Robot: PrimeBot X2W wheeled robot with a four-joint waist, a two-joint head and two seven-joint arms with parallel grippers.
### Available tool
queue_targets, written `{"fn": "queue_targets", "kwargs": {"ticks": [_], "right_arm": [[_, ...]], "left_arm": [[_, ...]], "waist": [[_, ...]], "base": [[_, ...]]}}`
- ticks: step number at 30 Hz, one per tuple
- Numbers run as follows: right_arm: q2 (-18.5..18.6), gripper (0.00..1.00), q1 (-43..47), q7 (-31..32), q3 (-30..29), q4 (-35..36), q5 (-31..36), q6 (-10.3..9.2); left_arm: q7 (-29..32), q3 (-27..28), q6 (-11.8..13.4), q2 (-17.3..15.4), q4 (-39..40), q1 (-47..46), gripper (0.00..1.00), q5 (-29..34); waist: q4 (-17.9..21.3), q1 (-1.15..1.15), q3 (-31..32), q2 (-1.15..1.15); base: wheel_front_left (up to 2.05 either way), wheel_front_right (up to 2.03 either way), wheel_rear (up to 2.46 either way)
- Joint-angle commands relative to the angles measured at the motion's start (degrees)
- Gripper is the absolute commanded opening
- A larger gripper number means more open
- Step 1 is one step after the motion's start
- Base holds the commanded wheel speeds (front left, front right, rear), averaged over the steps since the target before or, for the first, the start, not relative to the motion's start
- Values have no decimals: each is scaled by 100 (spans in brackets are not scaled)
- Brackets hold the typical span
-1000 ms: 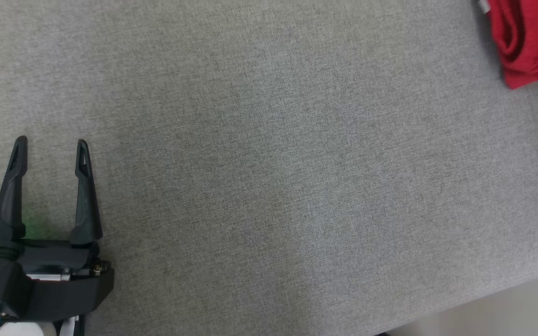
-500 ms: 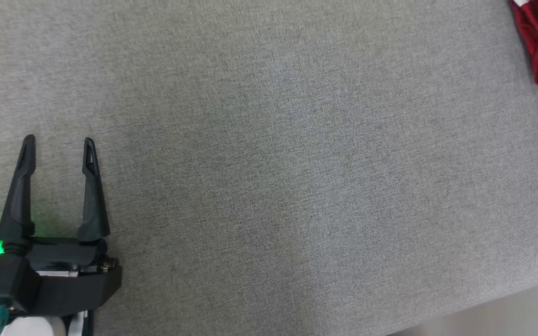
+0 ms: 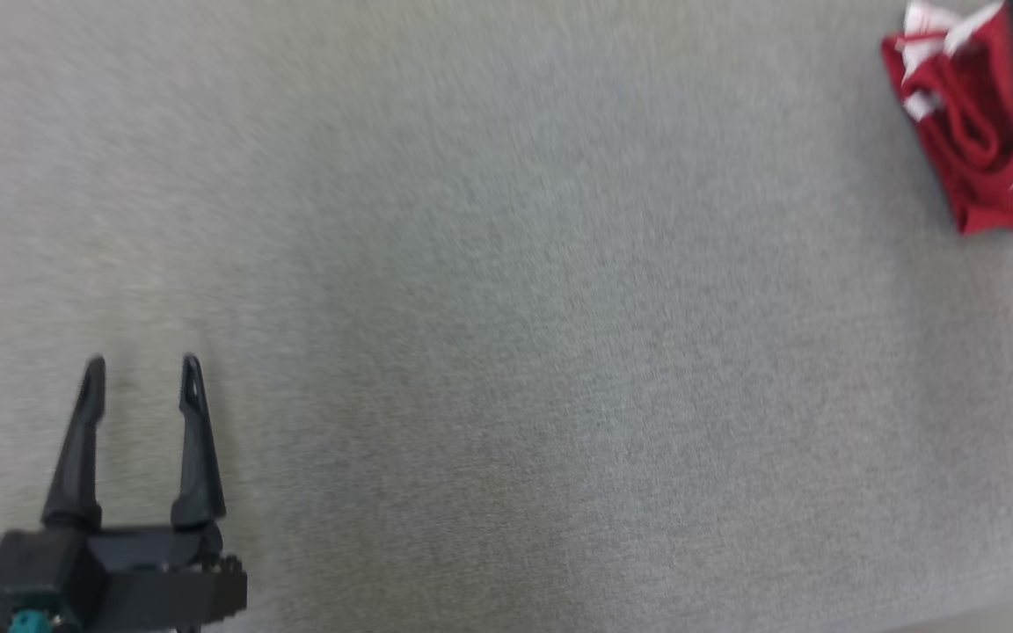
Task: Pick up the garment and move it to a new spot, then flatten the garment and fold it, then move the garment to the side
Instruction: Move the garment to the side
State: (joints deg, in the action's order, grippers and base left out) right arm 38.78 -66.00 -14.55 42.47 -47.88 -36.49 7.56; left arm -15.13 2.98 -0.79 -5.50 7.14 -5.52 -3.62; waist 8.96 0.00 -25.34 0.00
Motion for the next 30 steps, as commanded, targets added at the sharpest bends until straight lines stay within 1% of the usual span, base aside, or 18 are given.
{"fn": "queue_targets", "kwargs": {"ticks": [1, 4, 8, 15, 18, 23, 26, 30], "right_arm": [[-37, 100, 211, -36, -83, 32, -57, -16], [-285, 100, 751, -62, -421, 237, -98, -16], [-583, 100, 1647, -66, -1141, 763, 82, -16], [-1259, 100, 3380, -69, -2370, 1725, 583, -16], [-1578, 100, 4038, -69, -2809, 2201, 878, -16], [-2043, 100, 5033, -68, -3296, 2933, 1357, -16], [-2332, 100, 5568, -56, -3564, 3352, 1519, -16], [-2621, 100, 6159, 10, -3728, 3884, 1777, -16]], "left_arm": [[-2, 18, 2, 34, -34, 117, 100, -56], [-2, 36, -4, 66, -102, 297, 100, -86], [-2, 105, -22, 96, -186, 499, 100, -134], [-2, 114, -62, 155, -339, 789, 100, -141], [-2, 111, -63, 169, -406, 880, 100, -147], [-2, 109, -88, 193, -507, 994, 100, -143], [-2, 82, -113, 196, -546, 1031, 100, -144], [-2, 73, -148, 205, -597, 1066, 100, -168]], "waist": [[-406, 0, 753, 0], [-587, 0, 1067, 0], [-803, 0, 1423, 0], [-1124, 0, 1925, 0], [-1203, 0, 2085, 0], [-1254, 0, 2320, 0], [-1271, 0, 2419, 0], [-1241, 0, 2470, 0]], "base": [[0, 0, 0], [0, 0, 0], [0, 0, 0], [0, 0, 0], [0, 0, 0], [0, 0, 0], [0, 0, 0], [0, 0, 0]]}}
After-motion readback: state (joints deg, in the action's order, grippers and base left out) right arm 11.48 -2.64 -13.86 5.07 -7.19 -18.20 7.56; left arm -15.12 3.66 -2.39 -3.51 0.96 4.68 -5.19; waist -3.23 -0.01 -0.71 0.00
